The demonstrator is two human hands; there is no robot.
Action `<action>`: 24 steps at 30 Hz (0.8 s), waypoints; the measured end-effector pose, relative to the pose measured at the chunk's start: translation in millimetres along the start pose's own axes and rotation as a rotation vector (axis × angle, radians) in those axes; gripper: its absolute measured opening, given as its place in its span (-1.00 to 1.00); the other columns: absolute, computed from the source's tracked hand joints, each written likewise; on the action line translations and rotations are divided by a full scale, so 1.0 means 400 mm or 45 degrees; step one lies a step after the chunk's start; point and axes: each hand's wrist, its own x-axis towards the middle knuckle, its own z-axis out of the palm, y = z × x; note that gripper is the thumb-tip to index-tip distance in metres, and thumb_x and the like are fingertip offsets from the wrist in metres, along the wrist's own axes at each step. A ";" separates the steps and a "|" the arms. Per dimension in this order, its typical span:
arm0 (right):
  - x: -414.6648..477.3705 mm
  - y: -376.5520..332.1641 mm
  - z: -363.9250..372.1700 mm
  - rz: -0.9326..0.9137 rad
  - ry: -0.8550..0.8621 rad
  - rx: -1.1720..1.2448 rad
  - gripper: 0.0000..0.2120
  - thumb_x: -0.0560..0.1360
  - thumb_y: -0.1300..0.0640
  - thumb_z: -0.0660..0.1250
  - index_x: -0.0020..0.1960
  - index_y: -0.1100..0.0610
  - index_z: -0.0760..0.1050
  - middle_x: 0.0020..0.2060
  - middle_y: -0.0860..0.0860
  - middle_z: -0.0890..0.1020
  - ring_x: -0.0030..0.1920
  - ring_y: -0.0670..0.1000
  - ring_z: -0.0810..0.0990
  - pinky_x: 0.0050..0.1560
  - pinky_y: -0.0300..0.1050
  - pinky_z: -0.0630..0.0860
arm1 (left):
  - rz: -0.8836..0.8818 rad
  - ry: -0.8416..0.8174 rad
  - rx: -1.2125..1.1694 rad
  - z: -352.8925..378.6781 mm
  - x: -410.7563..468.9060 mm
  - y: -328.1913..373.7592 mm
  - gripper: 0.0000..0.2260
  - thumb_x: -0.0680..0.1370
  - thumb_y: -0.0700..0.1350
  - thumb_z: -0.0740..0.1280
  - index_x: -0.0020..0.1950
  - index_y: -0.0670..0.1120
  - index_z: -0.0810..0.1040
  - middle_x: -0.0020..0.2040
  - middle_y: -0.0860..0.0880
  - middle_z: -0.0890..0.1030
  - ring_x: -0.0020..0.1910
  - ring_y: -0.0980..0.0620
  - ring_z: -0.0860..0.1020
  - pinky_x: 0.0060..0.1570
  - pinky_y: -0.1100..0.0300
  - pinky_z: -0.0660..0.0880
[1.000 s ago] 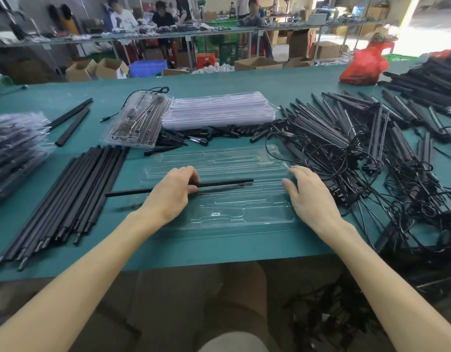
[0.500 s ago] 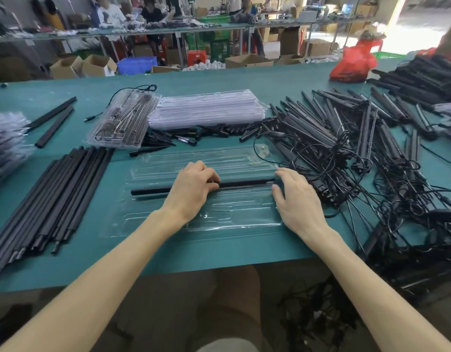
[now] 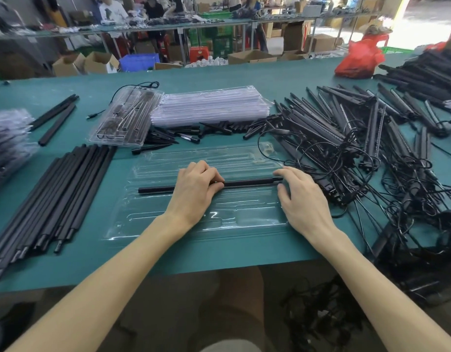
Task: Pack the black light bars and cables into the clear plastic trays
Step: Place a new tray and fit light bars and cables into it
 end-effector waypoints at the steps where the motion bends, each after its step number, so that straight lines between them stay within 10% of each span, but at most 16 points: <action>1: 0.000 0.002 0.001 -0.003 0.002 -0.001 -0.70 0.65 0.17 0.20 0.35 0.11 0.51 0.36 0.00 0.53 0.40 0.05 0.42 0.35 -0.01 0.36 | -0.002 0.002 0.012 -0.001 0.001 0.001 -0.92 0.58 -0.08 0.42 0.03 -0.06 0.65 -0.05 0.04 0.55 0.03 0.01 0.47 0.17 0.10 0.31; 24: -0.001 -0.008 -0.003 -0.006 -0.014 0.007 -0.69 0.65 0.19 0.19 0.35 0.09 0.53 0.38 0.02 0.52 0.42 0.06 0.40 0.35 -0.01 0.35 | -0.046 -0.006 0.041 -0.006 -0.002 -0.002 -0.93 0.59 -0.10 0.40 0.04 -0.07 0.61 -0.04 0.03 0.51 0.03 0.01 0.45 0.16 0.07 0.32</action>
